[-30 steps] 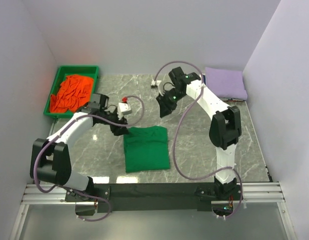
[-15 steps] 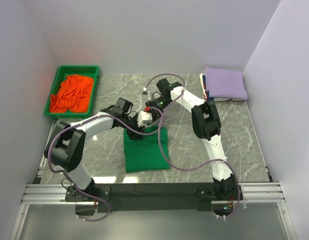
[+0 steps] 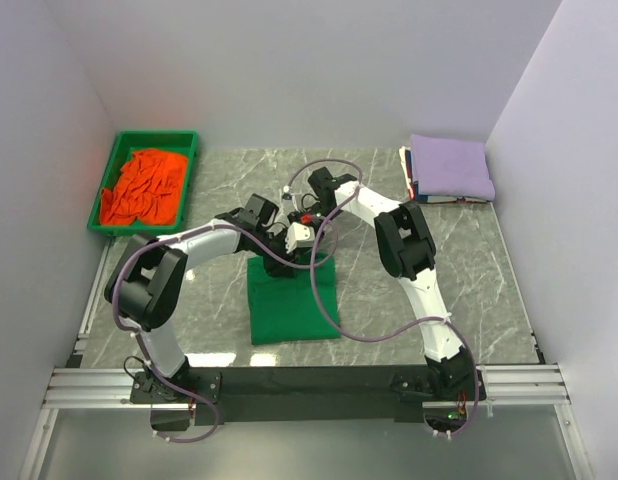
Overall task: Fold and stack the t-shirts
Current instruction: Fold the tshirt
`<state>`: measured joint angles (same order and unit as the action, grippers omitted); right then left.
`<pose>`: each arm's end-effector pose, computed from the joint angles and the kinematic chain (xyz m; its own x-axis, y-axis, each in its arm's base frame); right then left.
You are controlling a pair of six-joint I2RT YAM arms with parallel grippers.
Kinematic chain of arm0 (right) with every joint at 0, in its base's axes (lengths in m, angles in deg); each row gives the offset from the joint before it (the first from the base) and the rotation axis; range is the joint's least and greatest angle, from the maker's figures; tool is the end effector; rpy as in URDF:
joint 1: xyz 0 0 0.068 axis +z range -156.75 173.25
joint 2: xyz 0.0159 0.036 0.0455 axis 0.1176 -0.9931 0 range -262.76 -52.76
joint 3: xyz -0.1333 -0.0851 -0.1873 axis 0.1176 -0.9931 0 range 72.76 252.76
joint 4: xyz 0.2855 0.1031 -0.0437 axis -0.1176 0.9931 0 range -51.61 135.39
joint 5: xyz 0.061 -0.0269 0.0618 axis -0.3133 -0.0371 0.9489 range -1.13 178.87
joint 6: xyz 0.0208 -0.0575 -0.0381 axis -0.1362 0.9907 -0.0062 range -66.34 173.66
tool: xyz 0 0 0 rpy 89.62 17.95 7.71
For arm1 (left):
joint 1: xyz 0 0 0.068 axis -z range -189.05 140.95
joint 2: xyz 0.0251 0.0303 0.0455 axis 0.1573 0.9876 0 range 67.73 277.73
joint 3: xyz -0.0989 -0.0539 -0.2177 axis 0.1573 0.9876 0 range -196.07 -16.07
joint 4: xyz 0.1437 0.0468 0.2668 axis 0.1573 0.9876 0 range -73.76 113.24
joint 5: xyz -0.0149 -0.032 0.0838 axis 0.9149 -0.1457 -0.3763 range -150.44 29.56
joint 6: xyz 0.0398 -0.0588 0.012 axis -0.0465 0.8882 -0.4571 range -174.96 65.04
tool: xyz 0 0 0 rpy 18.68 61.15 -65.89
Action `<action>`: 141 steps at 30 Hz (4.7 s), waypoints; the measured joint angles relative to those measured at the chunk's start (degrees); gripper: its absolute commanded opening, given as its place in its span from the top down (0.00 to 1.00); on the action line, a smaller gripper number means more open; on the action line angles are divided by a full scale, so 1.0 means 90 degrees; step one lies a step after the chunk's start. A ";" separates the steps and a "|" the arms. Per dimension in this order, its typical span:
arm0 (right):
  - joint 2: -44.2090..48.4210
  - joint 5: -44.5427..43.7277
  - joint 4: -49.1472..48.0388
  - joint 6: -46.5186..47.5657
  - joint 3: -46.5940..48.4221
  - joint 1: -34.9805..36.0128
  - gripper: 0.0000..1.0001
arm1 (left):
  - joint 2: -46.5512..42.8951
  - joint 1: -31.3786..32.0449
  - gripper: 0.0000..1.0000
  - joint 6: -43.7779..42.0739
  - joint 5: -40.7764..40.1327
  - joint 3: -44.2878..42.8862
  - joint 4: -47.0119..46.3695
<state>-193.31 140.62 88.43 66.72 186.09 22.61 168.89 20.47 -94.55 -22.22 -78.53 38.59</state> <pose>0.4250 0.2927 0.0743 -0.7254 -0.5686 -0.3879 -0.6348 0.3347 0.6964 0.3212 -0.2243 0.1024 -0.1741 0.6739 -0.7180 0.9844 0.1385 -0.1087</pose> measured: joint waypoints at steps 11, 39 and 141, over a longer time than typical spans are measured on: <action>0.0000 0.0080 -0.0073 0.0000 -0.0085 -0.0002 0.67 | 0.0287 0.0148 0.50 0.0073 0.0100 -0.0214 0.0328; 0.0000 0.0408 -0.0102 0.0100 -0.0342 -0.0017 0.73 | -0.0644 0.0253 0.99 -0.0090 -0.0568 -0.0670 0.1239; 0.0367 -0.0933 -0.1460 -0.2509 0.0393 -0.1552 0.66 | 0.2072 -0.2113 0.77 0.7635 0.1440 -0.1739 -0.1807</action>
<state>-190.01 132.22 75.29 44.15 189.64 8.64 187.54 1.45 -25.84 -9.26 -94.18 22.32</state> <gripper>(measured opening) 0.325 0.221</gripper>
